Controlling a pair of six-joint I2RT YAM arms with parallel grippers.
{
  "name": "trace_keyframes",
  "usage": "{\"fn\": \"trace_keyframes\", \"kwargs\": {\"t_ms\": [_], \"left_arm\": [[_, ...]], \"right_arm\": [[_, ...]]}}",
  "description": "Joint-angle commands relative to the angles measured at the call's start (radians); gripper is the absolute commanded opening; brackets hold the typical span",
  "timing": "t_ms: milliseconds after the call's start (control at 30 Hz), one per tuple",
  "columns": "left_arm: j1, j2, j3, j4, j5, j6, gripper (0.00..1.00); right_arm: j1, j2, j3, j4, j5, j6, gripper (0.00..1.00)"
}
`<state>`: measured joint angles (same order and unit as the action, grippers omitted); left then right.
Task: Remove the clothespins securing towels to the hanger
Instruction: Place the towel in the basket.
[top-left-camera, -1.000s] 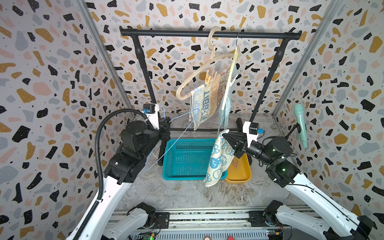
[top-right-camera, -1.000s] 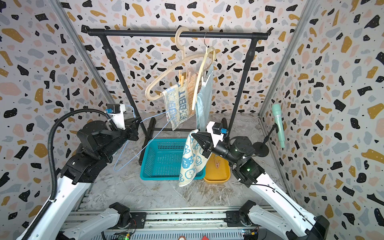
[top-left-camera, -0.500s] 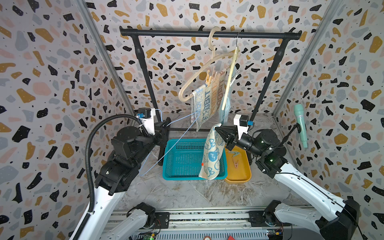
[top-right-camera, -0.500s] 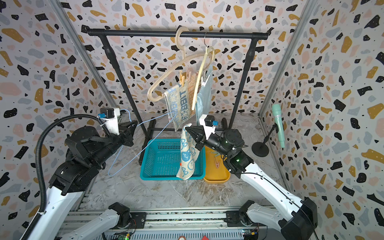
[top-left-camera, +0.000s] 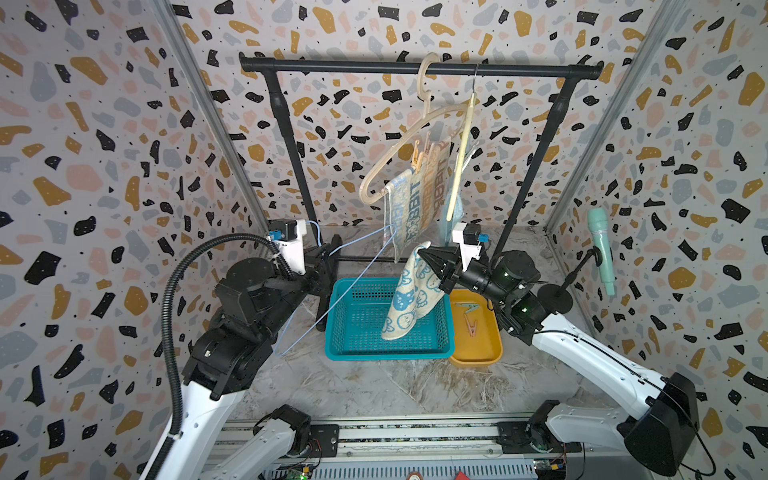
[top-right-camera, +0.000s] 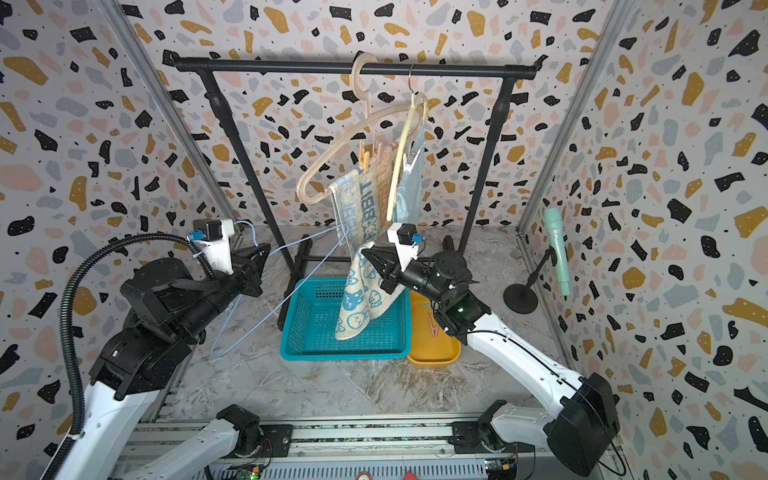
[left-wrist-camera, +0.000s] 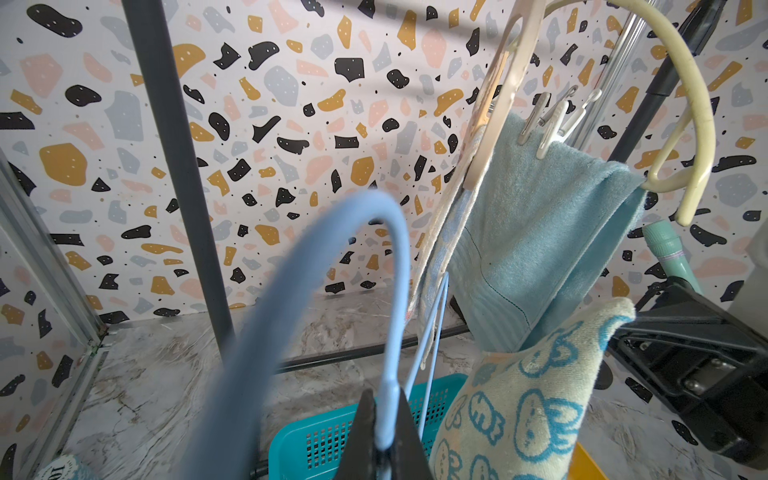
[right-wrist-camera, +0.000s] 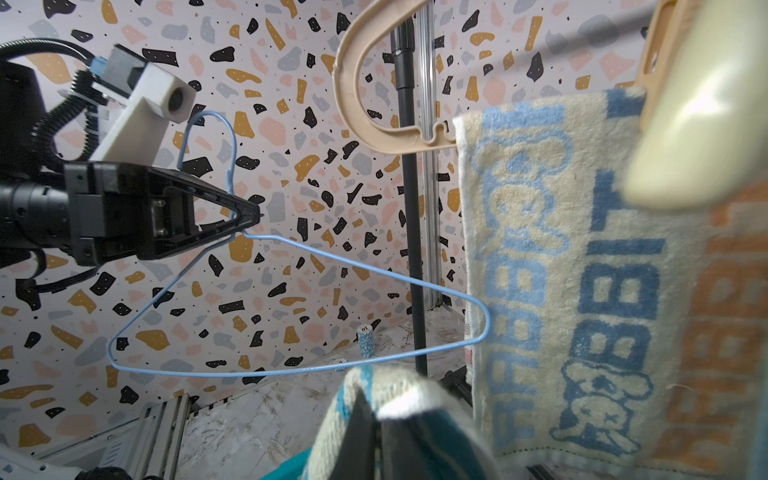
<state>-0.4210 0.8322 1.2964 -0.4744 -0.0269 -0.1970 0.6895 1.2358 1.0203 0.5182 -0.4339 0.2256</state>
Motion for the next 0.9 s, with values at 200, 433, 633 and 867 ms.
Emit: {"fn": "trace_keyframes", "kwargs": {"t_ms": [200, 433, 633, 867], "left_arm": [[-0.001, 0.009, 0.037, 0.022, -0.004, 0.012, 0.00], [-0.002, 0.014, 0.037, 0.036, -0.001, 0.004, 0.00], [-0.001, 0.026, 0.041, 0.042, 0.007, 0.001, 0.00], [-0.001, 0.031, 0.036, 0.049, 0.008, -0.001, 0.00]], "right_arm": [[0.009, 0.042, -0.011, 0.120, -0.027, 0.089, 0.00], [0.017, 0.063, -0.052, 0.121, -0.020, 0.118, 0.00], [0.034, 0.088, -0.088, 0.122, -0.019, 0.151, 0.00], [0.061, 0.117, -0.133, 0.124, 0.000, 0.177, 0.00]]}}
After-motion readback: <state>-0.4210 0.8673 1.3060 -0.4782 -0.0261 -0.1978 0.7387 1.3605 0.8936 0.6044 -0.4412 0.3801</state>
